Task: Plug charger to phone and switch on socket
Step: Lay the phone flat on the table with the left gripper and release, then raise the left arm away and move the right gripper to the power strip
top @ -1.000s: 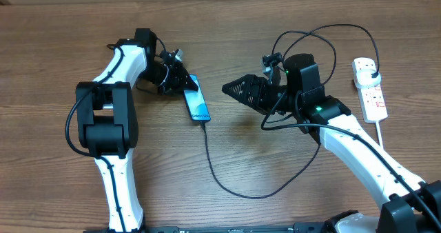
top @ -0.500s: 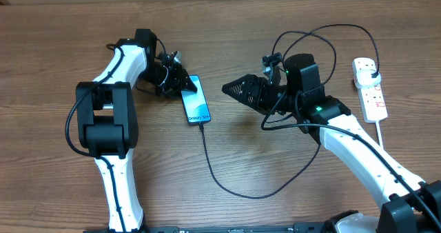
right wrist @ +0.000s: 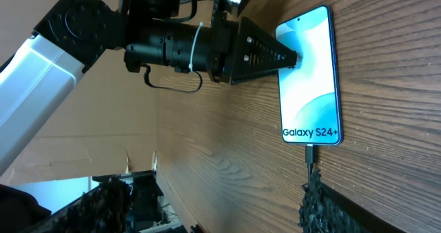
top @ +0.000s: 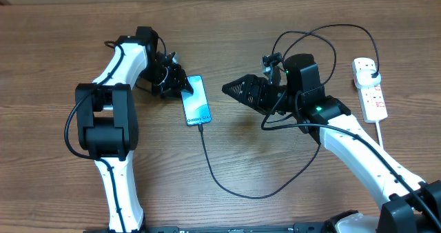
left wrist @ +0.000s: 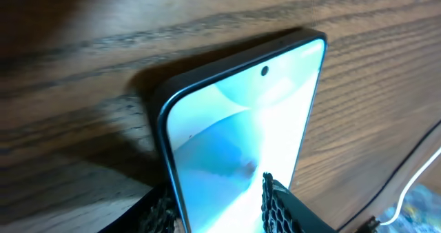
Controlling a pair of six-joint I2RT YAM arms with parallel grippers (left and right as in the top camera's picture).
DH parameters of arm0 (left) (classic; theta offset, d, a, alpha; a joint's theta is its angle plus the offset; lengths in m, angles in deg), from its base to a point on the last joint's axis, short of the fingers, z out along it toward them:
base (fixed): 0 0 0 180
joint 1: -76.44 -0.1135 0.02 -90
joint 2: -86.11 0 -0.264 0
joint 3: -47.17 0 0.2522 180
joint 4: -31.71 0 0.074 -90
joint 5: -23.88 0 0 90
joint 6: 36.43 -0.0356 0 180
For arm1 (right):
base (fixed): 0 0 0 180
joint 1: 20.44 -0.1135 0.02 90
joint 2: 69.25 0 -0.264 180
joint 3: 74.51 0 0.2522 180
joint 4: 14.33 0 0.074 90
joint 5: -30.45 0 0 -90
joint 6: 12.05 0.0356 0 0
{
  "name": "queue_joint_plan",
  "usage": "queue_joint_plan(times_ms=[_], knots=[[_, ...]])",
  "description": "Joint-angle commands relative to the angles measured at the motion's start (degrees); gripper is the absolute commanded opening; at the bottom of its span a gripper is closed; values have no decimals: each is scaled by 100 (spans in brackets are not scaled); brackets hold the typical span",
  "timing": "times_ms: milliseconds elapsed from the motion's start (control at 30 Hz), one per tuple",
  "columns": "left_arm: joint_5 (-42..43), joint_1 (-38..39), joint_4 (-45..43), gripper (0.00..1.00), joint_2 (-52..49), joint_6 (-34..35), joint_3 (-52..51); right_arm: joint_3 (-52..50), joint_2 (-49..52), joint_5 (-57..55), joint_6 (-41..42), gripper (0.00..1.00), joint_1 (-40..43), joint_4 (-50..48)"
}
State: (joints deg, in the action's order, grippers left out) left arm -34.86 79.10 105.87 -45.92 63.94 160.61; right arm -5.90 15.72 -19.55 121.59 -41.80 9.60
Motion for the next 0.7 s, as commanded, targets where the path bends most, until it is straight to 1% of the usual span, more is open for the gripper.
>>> queue_joint_plan(times_ms=[0, 100, 233, 267, 433, 533, 667], knots=[[-925, -28, -24, 44, -160, 83, -59, 63, -39, -55, -48, 81, 17, 17], [-957, -28, -26, 44, -160, 83, -59, 63, -39, -59, -50, 81, 17, 35], [-1099, -28, -22, 36, -157, 216, -57, 66, -39, -192, -87, 81, 17, 140], [-1139, -28, -22, 36, -155, 256, -55, 66, -39, -262, -168, 81, 15, 199], [-1209, -70, 44, 37, 39, 302, 74, 66, -39, -841, -608, 80, 13, 684], [-1246, -114, 238, 37, 343, 299, 352, 66, -39, -911, -804, 80, 13, 855], [-1244, -157, 527, 37, 955, 297, 850, 66, -42, -914, -824, 79, 13, 1003]])
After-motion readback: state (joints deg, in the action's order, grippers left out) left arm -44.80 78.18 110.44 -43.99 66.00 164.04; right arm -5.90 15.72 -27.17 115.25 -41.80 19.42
